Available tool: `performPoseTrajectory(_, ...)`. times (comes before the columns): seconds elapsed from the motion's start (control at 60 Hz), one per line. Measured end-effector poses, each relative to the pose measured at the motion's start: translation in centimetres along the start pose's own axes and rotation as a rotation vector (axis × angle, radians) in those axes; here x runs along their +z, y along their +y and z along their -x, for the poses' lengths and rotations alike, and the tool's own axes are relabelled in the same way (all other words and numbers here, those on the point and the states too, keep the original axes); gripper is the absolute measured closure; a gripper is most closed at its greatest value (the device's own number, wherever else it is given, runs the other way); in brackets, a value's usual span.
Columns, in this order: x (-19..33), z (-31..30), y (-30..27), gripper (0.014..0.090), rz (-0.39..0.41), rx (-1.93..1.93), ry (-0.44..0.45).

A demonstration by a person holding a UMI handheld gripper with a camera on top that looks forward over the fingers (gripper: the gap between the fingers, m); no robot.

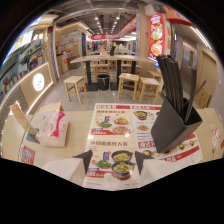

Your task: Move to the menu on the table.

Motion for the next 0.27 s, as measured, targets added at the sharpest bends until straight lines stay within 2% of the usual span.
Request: performPoseTrajectory(0.267, 0.0, 0.3, -0.13, 0.0206, -0.006, 0.005, -0.01)
